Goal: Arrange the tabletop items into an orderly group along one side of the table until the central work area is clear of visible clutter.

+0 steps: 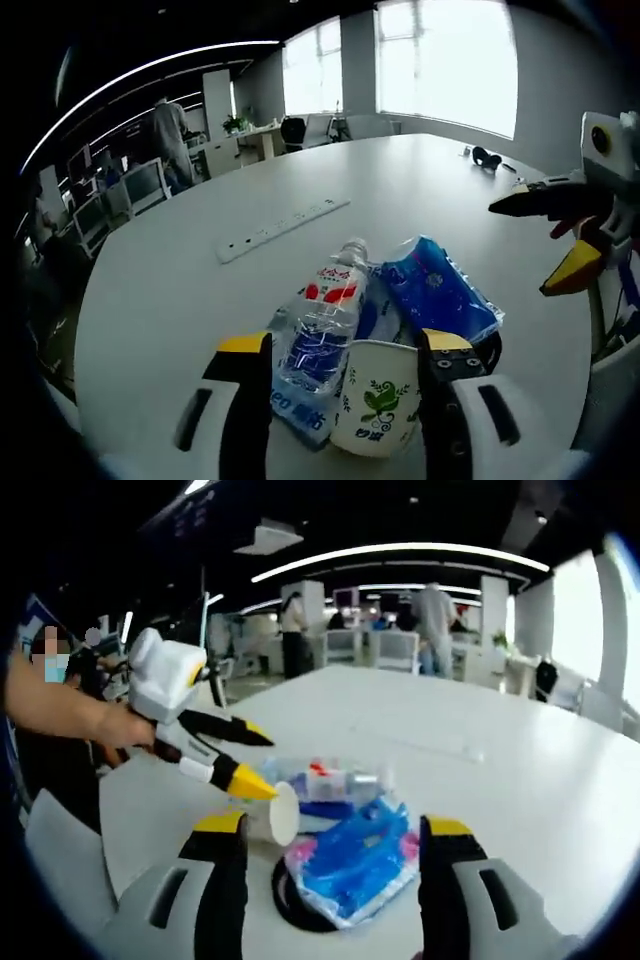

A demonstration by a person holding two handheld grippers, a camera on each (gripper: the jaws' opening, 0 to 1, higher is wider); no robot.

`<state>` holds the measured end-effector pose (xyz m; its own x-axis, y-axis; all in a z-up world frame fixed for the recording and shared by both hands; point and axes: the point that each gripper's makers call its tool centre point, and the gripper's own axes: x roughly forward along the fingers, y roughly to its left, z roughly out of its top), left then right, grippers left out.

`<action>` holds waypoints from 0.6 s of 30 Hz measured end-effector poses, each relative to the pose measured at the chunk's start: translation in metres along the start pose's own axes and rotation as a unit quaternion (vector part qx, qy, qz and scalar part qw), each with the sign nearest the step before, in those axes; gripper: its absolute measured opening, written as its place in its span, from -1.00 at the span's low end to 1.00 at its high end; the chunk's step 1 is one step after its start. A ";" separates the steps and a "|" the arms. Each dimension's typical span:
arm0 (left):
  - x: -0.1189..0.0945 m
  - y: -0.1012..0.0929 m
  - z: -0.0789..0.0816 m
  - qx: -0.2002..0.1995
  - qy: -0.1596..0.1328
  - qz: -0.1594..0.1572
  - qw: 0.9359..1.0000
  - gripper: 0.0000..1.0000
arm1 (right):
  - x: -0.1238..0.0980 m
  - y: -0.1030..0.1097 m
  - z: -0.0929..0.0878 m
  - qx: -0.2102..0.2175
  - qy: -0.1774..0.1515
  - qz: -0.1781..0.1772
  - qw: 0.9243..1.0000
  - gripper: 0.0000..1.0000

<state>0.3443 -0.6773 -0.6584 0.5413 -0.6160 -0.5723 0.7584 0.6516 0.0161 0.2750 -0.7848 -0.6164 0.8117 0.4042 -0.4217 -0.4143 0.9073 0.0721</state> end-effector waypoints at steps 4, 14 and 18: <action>0.007 0.002 -0.001 0.001 0.009 -0.002 1.000 0.13 | 0.008 -0.008 -0.002 0.008 0.002 -0.002 1.000 0.34; 0.025 0.005 0.002 0.014 0.026 -0.010 1.000 0.07 | 0.029 -0.011 -0.004 0.017 0.011 0.008 1.000 0.33; 0.030 0.007 0.003 0.022 0.034 -0.012 0.999 0.07 | 0.037 -0.011 -0.002 0.020 0.012 0.012 1.000 0.32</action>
<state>0.3667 -0.6930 -0.6735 0.4980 -0.5988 -0.6273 0.7868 0.6161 0.0364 0.3086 -0.7800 -0.6341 0.7915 0.4229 -0.4411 -0.4160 0.9017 0.1181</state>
